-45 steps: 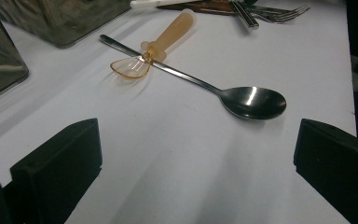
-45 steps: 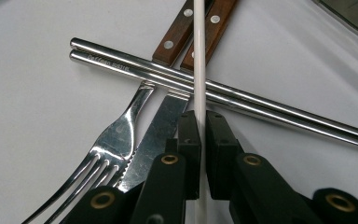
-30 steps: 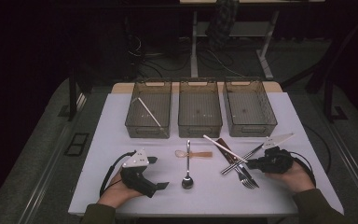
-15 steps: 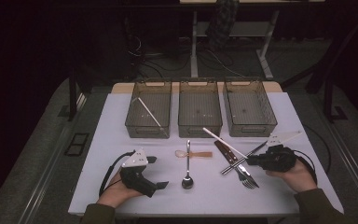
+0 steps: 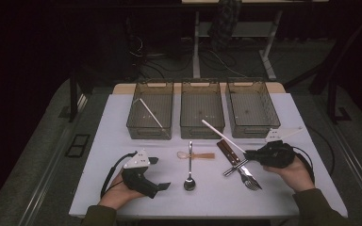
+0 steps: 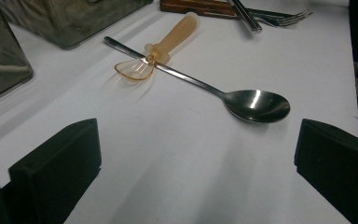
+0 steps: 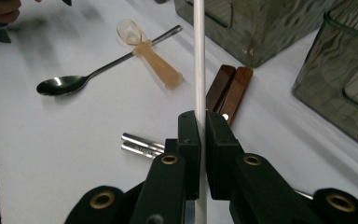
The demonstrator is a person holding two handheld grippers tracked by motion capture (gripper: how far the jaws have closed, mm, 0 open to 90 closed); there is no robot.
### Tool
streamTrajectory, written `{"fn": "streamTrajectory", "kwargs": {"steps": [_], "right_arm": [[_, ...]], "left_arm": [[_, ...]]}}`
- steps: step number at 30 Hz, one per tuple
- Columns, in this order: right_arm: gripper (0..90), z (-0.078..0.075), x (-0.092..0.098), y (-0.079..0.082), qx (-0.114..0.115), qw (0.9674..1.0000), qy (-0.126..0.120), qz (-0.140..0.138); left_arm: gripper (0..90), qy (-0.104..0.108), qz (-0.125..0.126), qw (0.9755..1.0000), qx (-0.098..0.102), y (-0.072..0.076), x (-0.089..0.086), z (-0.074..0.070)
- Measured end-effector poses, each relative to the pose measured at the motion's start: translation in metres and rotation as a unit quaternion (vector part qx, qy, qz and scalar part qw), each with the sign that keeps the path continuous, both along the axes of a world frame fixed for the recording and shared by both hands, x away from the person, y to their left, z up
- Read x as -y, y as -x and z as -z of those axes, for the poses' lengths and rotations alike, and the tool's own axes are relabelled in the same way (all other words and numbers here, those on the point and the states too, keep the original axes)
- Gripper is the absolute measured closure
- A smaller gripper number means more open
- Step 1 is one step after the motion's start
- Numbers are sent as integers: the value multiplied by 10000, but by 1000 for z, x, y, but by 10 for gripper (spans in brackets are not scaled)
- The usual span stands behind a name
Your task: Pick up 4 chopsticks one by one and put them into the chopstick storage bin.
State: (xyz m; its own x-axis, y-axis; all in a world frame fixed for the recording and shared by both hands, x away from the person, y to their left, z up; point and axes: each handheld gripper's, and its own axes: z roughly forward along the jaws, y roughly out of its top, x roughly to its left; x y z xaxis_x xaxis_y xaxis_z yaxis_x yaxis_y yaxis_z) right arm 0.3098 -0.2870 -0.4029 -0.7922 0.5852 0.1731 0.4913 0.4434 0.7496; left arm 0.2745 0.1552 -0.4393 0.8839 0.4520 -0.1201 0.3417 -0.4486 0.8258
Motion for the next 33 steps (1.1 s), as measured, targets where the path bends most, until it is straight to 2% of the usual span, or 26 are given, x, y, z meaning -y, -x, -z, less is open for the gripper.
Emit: {"fn": "streamTrajectory", "kwargs": {"steps": [7, 16, 22, 33], "right_arm": [[856, -9, -10, -7, 49, 9999, -75, 125], [856, -16, -29, -17, 94, 9997, -180, 134], [856, -20, -46, -25, 106, 9997, -211, 93], [855, -28, -82, -42, 103, 9999, -120, 52]], "left_arm": [[0, 27, -31, 10000, 16, 0, 0, 0], [0, 24, 4, 10000, 20, 0, 1, 0], [0, 34, -9, 10000, 19, 1, 0, 0], [0, 44, -20, 10000, 12, 0, -1, 0]]}}
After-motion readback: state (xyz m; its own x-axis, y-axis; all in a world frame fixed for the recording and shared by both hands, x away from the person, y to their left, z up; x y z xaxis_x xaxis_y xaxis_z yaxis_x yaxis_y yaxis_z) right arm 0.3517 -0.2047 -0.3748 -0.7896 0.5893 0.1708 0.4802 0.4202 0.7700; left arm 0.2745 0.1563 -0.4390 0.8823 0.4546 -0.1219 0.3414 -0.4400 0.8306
